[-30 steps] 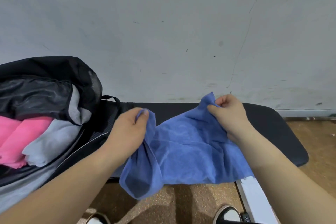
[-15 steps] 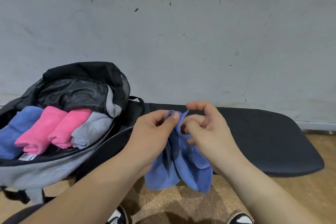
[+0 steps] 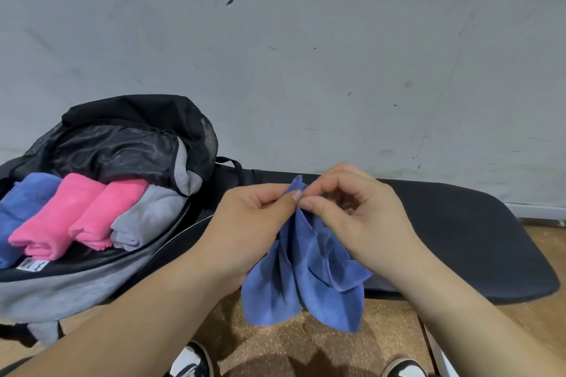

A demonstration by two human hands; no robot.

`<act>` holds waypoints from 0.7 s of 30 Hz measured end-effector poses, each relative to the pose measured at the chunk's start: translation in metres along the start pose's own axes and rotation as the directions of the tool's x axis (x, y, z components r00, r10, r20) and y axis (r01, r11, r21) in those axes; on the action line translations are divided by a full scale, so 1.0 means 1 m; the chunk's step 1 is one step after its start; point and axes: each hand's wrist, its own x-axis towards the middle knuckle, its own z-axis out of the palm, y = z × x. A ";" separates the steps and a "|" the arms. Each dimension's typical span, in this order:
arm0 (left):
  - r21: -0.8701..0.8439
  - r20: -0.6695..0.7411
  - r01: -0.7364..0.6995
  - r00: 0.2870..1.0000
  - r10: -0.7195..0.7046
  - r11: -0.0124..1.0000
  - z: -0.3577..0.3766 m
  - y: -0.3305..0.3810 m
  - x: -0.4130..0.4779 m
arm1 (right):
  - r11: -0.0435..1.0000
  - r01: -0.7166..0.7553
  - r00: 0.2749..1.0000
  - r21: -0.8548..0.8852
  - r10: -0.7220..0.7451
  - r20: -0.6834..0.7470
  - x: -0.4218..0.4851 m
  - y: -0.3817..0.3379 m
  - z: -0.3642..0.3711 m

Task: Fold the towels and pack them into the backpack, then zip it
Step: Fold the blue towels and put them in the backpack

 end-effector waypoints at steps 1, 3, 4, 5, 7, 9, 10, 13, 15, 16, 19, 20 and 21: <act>0.010 0.027 0.015 1.000 -0.015 1.000 0.000 -0.001 0.001 | 0.999 -0.025 1.000 0.028 0.025 0.019 0.001 -0.001 0.000; 0.023 0.083 0.041 0.996 -0.043 0.999 0.000 -0.002 0.004 | 0.988 -0.099 0.995 0.116 0.098 0.010 0.006 -0.001 0.002; 0.030 0.105 0.044 0.993 -0.047 0.999 -0.001 -0.002 0.004 | 0.982 -0.129 0.992 0.140 0.130 0.003 0.009 0.001 0.002; 0.033 0.125 0.043 0.991 -0.047 0.999 -0.001 -0.002 0.005 | 0.977 -0.153 0.988 0.148 0.153 0.005 0.012 0.003 0.001; 0.041 0.145 0.040 0.988 -0.046 0.998 -0.001 -0.001 0.003 | 0.973 -0.174 0.985 0.152 0.175 0.012 0.017 0.008 -0.002; 0.053 0.160 0.039 0.986 -0.047 0.998 -0.004 0.001 0.002 | 0.972 -0.173 0.985 0.160 0.172 0.018 0.020 0.011 -0.003; 0.048 0.175 0.041 0.983 -0.049 0.998 -0.006 0.001 0.002 | 0.972 -0.168 0.986 0.162 0.168 0.016 0.020 0.012 -0.003; 0.007 0.216 0.059 0.975 -0.059 0.998 -0.013 0.005 0.002 | 0.974 -0.155 0.988 0.166 0.151 0.035 0.020 0.011 -0.003; 0.048 0.206 0.015 0.978 -0.024 0.999 -0.012 0.005 -0.001 | 0.963 -0.163 0.986 0.214 0.150 0.076 0.019 0.012 -0.004; 0.080 0.178 -0.016 0.984 0.001 0.997 -0.011 0.004 -0.003 | 0.955 -0.174 0.983 0.241 0.153 0.100 0.018 0.013 -0.004; 0.117 0.111 -0.037 0.993 0.024 0.992 -0.008 0.002 -0.005 | 0.935 -0.226 0.965 0.274 0.176 0.196 0.014 0.017 -0.002; 0.112 0.117 -0.042 0.993 0.029 0.993 -0.009 0.002 -0.004 | 0.934 -0.234 0.955 0.269 0.169 0.244 0.013 0.019 -0.001; 0.101 0.125 -0.048 0.992 0.035 0.994 -0.011 0.002 -0.004 | 0.935 -0.238 0.942 0.262 0.157 0.295 0.012 0.021 -0.002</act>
